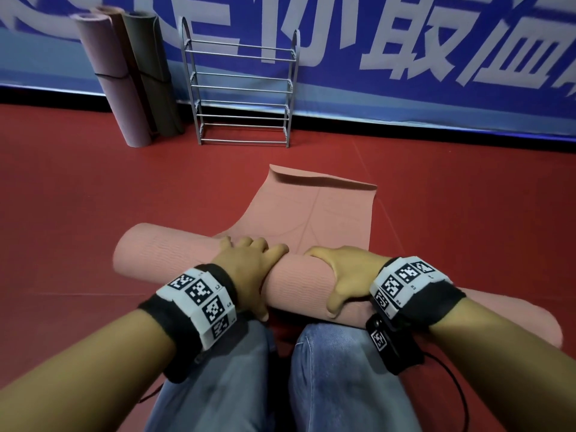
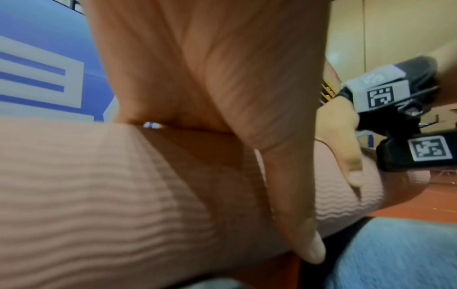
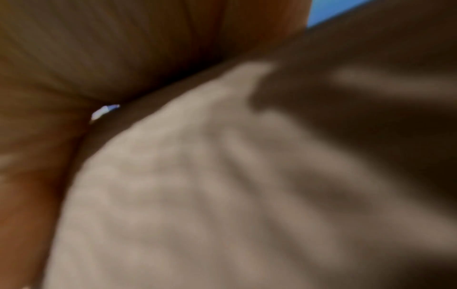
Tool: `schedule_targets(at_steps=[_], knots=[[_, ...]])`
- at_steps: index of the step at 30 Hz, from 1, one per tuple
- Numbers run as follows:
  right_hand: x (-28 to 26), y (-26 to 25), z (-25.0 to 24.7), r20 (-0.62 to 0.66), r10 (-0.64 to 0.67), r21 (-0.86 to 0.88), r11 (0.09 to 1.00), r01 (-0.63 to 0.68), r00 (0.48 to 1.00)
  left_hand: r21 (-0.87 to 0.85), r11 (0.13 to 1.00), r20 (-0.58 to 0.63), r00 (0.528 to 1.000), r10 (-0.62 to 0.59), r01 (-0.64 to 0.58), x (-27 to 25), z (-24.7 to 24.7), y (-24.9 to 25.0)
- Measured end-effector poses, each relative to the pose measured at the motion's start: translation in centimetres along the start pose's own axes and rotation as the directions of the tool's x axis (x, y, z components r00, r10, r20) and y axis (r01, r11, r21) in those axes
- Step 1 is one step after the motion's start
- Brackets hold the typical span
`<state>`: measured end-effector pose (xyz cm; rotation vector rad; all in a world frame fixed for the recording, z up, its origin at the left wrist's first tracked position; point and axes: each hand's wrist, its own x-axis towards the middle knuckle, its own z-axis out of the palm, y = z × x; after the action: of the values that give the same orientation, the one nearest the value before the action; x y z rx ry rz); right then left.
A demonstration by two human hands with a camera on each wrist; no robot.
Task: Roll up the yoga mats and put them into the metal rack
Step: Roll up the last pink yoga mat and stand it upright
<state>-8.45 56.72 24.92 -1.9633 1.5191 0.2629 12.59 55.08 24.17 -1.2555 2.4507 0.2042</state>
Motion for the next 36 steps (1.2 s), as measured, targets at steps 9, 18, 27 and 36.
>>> schedule_targets(at_steps=[9,18,27,36], knots=[[0.6,0.5,0.6,-0.011,0.026,-0.078,0.997,-0.027,1.0,-0.059,0.997,0.037,0.998,-0.053,0.055,1.2,-0.6,0.4],[1.2,-1.2,2.5,-0.194,-0.057,-0.307,0.952,-0.005,0.979,-0.338,0.935,0.2,0.979,-0.035,0.102,3.3,-1.2,-1.9],[2.8,0.8,1.3,-0.125,-0.045,-0.139,0.99,0.027,0.991,-0.05,0.999,-0.002,1.0,0.02,-0.02,2.0,1.5,-1.6],[3.8,1.0,1.5,-0.102,-0.005,-0.178,0.984,-0.013,0.995,-0.133,0.989,0.093,0.994,-0.056,0.068,5.1,0.6,-1.3]])
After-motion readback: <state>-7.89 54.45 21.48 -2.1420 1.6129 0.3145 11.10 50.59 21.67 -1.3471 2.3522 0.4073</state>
